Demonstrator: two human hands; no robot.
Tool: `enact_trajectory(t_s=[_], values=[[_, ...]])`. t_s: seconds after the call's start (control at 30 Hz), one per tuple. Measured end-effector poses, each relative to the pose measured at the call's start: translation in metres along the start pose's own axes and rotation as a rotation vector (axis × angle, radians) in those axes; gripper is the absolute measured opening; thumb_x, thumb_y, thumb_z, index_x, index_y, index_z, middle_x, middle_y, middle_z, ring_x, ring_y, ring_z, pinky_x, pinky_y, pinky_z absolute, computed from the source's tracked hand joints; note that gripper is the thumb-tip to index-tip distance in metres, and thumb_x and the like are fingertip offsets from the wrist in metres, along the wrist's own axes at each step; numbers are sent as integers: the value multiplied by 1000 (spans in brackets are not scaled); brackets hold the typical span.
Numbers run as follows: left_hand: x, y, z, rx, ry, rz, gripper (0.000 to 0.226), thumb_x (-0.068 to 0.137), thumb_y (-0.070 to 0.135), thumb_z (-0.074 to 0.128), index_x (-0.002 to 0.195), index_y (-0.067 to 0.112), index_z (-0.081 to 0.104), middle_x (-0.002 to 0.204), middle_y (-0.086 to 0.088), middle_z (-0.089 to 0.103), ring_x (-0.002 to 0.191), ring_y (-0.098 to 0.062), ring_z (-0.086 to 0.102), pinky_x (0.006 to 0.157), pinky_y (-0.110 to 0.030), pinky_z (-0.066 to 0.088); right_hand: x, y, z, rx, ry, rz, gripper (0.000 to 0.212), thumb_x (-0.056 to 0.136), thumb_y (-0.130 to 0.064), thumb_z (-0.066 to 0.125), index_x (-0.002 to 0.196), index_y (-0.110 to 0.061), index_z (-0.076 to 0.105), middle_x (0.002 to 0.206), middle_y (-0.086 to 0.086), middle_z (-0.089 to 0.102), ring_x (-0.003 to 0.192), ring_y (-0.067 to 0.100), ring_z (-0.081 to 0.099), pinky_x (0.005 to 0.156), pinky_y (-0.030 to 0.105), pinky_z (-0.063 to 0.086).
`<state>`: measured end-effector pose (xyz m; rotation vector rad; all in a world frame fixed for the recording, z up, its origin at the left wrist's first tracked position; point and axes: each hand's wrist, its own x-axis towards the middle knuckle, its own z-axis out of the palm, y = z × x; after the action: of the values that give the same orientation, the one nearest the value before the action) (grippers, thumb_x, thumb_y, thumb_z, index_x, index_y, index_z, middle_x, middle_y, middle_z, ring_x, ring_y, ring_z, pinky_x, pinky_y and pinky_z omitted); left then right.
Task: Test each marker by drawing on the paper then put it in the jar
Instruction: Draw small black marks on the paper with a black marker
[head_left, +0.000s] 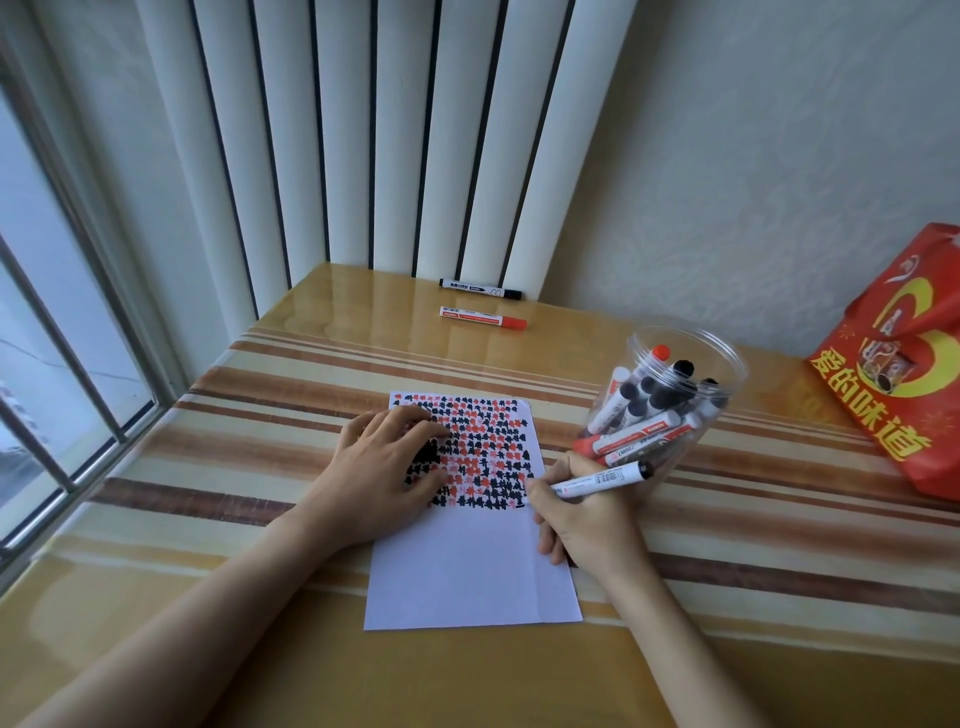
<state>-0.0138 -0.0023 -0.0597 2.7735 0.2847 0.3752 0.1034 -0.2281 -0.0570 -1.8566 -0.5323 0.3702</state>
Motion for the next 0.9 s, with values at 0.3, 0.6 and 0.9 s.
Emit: enact_trajectory(t_s=[0.3,0.6,0.9], values=[[-1,0,-1,-1,-9,-5,57,91,63,30,140,38,46,144,14,38,137,-9,35,120,-38,11,-1,-1,-1,1,20,8,24,97,-5,67,80,-7,50,54,8,58,36,23,56,34,23,38],[0,1,-2,-29,-5,3,64,89,68,24,141,37,43,144,15,38,138,-8,34,121,-38,11,-2,-5,-3,21,19,16,25,94,0,64,76,-8,48,54,7,56,33,21,52,33,21,35],[1,-3,1,-146,110,1,20,94,25,61,114,26,57,130,12,51,127,-15,47,109,-34,23,-5,-7,-6,136,51,-74,26,99,-7,67,78,-16,54,59,7,57,38,22,53,35,23,36]])
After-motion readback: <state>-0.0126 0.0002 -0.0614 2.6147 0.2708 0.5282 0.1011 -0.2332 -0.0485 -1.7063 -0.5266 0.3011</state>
